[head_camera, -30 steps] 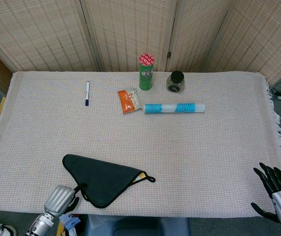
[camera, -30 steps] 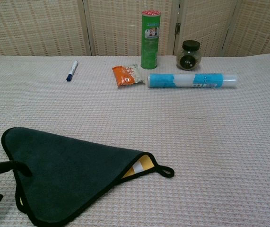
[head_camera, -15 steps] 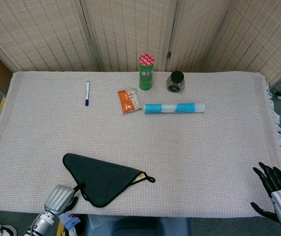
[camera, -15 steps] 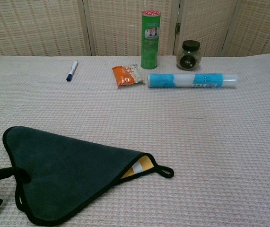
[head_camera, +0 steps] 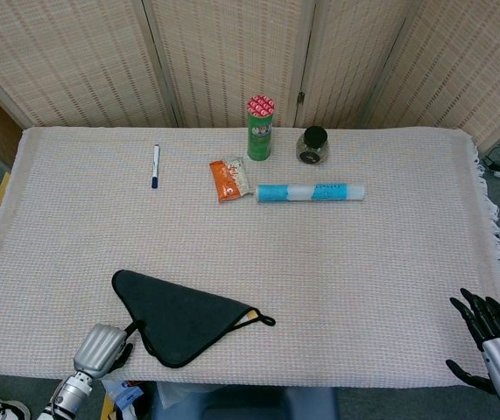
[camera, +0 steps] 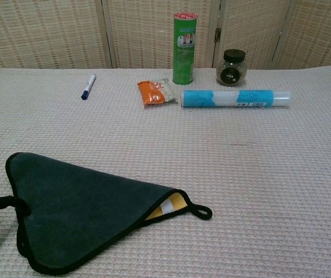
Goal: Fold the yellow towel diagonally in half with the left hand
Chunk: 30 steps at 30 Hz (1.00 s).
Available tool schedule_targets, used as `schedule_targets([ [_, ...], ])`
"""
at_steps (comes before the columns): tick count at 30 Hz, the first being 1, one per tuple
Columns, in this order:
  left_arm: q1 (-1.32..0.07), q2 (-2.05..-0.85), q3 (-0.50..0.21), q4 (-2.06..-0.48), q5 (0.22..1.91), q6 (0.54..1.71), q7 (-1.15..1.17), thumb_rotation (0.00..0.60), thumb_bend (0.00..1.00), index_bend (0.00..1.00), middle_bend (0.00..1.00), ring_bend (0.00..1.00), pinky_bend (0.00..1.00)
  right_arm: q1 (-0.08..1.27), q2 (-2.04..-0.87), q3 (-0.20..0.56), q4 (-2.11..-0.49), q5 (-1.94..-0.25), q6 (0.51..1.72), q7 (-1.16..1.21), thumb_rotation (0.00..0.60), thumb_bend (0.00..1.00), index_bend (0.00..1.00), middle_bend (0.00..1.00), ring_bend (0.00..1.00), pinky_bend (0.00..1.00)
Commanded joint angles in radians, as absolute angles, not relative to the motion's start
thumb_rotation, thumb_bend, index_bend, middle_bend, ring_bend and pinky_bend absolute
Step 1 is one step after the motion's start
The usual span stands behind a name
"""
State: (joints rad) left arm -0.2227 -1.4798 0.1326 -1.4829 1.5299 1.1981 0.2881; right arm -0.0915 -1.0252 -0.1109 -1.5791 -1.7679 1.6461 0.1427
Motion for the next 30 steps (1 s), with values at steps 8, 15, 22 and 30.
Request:
schedule_targets([
  [8, -0.223, -1.490, 0.111, -1.453, 1.508, 1.198, 0.279, 0.600, 0.62, 0.28, 1.00, 1.00, 1.00, -0.095, -1.026, -0.113, -1.579, -1.771, 1.652, 0.142, 0.600, 0.24, 0.00, 0.00, 0.00, 0.00],
  [15, -0.204, -1.475, 0.101, -1.467, 1.548, 1.278, 0.241, 0.600, 0.62, 0.24, 1.00, 1.00, 1.00, -0.095, -1.026, -0.114, -1.578, -1.775, 1.654, 0.140, 0.600, 0.24, 0.00, 0.00, 0.00, 0.00],
  [22, -0.160, -1.424, 0.056, -1.481, 1.619, 1.475, 0.171, 0.600, 0.62, 0.18, 1.00, 1.00, 1.00, -0.093, -1.030, -0.116, -1.576, -1.782, 1.652, 0.132, 0.600, 0.24, 0.00, 0.00, 0.00, 0.00],
  [30, -0.095, -1.333, -0.035, -1.477, 1.550, 1.629, 0.051, 0.600, 0.50, 0.14, 0.58, 0.55, 0.61, -0.078, -1.061, -0.102, -1.575, -1.789, 1.641, 0.091, 0.600, 0.24, 0.00, 0.00, 0.00, 0.00],
])
